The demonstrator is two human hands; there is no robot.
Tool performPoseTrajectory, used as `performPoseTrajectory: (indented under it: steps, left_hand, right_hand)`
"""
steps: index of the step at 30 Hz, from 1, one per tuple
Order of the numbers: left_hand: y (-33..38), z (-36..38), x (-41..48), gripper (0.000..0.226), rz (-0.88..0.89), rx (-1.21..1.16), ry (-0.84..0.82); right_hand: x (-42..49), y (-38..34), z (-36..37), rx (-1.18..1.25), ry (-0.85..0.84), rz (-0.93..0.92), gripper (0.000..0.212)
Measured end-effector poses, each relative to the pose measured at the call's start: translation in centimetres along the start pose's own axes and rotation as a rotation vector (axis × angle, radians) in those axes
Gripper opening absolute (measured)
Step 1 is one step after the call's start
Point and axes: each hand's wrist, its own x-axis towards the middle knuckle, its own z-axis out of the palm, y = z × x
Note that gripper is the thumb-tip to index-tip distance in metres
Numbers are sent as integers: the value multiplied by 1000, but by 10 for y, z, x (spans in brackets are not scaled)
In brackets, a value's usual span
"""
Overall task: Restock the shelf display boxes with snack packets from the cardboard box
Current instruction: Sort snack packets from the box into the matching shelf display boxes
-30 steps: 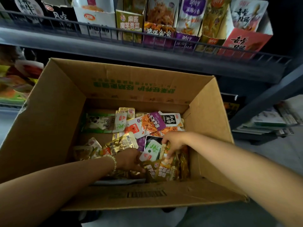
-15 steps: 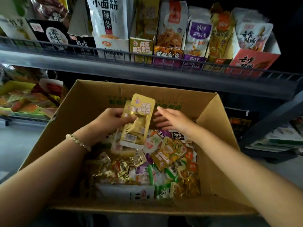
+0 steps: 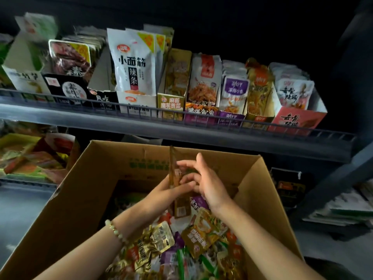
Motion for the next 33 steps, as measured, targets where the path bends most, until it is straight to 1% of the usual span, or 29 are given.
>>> performPoseTrajectory:
  steps: [1,2,4,5,6,8,10,12,15,17,19,21,22,23,24,25,27,28,29,30,31,32,33]
  left_hand:
    - [0,-5,1,25,-15,-69,23]
    - [0,-9,2,19,-24,-112,28]
    - [1,-14,2,20,-28,-160,51]
    - [2,-14,3,23,-13,-163,82]
    - [2,-14,3,27,12,-151,118]
    - [3,-13,4,31,61,-88,161]
    - [2,-10,2,31,100,-50,180]
    - [1,-10,2,30,126,-57,213]
    - [3,-10,3,30,123,-138,210]
    - [5,-11,3,41,111,-108,184]
    - [4,-9,2,58,102,42,137]
    - [2,-1,1,68,93,134,50]
    - [2,2,0,68,88,129,10]
    - [3,2,-1,63,47,73,-15]
    - [4,1,-1,50,-8,-6,-24]
    - [3,-3,0,43,-47,-66,-22]
    - [2,-13,3,42,-69,-99,-63]
    - [4,-16,3,41,-90,-105,-121]
    - [5,-18,2,38,-126,-108,-190]
    - [6,-18,1,34,-162,-118,-259]
    - [8,-18,-1,31,-199,-132,-320]
    - [7,-18,-2,31,-234,-157,-355]
    - [7,-18,-3,35,-258,-179,-375]
  right_hand:
    - [1,-2,-1,20,16,-33,39]
    - [3,-4,-4,-6,67,-80,30]
    - [7,-7,-12,-129,196,-132,14]
    - [7,-8,-16,-167,230,-128,15]
    - [8,-7,-19,-179,224,-108,21]
    - [6,-7,-19,-151,132,-17,30]
    - [2,-6,-15,-161,53,21,26]
    - [3,-6,-14,-145,82,-13,21]
    - [7,-8,-26,-87,158,-31,26]
    - [6,-9,-31,-200,149,-71,27]
    - [0,-9,-23,-381,107,-93,27]
    - [-3,-2,-10,-453,55,-111,40]
    - [-3,2,-5,-404,13,-103,47]
    - [-4,4,0,-315,-20,-87,48]
    - [-2,5,1,-246,-27,-74,45]
    - [0,3,-1,-194,-17,-83,39]
    - [3,-6,-11,-203,93,-133,22]
    - [5,-10,-18,-206,125,-150,25]
    - [6,-12,-23,-188,110,-157,35]
    - [8,-12,-29,-127,49,-121,43]
    - [7,-13,-31,-65,-31,-57,46]
    - [7,-14,-32,-34,-86,-15,44]
    - [6,-15,-33,-43,-93,-8,40]
